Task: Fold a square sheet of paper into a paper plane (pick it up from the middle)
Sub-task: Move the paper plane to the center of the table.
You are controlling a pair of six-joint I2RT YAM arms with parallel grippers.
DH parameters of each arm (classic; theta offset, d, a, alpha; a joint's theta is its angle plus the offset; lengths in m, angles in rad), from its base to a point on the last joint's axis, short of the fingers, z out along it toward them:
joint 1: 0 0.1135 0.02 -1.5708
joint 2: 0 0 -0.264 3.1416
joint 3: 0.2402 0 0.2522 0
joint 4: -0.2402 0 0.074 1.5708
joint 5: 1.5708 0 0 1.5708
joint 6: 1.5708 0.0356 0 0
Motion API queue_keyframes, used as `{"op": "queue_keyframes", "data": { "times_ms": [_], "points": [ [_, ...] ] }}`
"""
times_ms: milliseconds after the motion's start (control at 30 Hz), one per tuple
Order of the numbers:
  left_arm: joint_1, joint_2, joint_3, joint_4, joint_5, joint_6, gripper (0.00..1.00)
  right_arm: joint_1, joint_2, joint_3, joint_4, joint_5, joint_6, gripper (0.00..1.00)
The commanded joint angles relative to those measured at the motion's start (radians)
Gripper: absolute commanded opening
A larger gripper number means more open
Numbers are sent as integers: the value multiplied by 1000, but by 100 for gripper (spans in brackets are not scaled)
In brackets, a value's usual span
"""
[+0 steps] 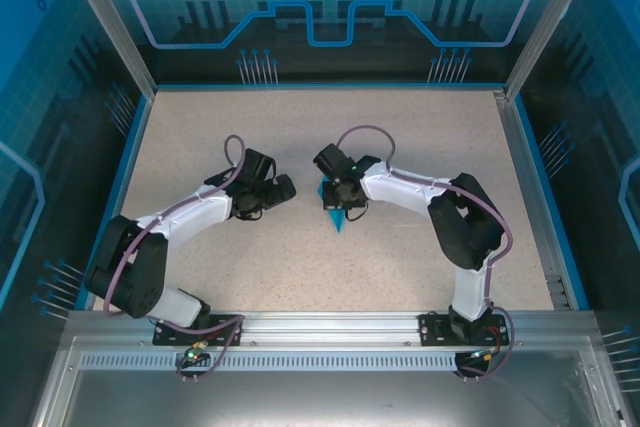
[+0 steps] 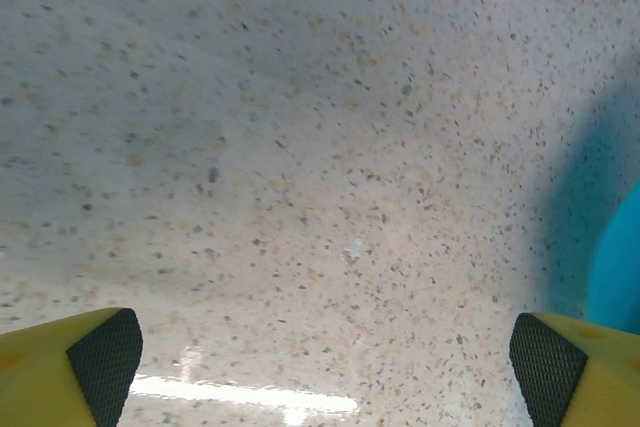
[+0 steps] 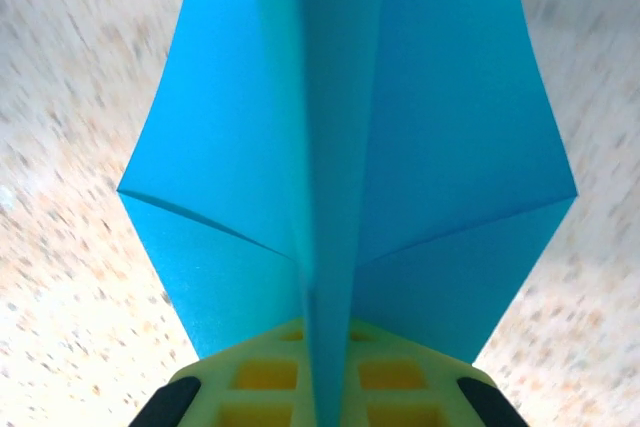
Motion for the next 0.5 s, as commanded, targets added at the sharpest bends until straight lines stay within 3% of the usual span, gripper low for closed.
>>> {"op": "queue_keyframes", "data": {
  "times_ms": [0, 467],
  "points": [
    [16, -31, -24, -51, -35, 24, 99, -58, 68, 81, -29, -20, -83, 6],
    [23, -25, -15, -64, -27, 30, 98, -141, 251, 268, -109, -31, -155, 8]
  ]
}}
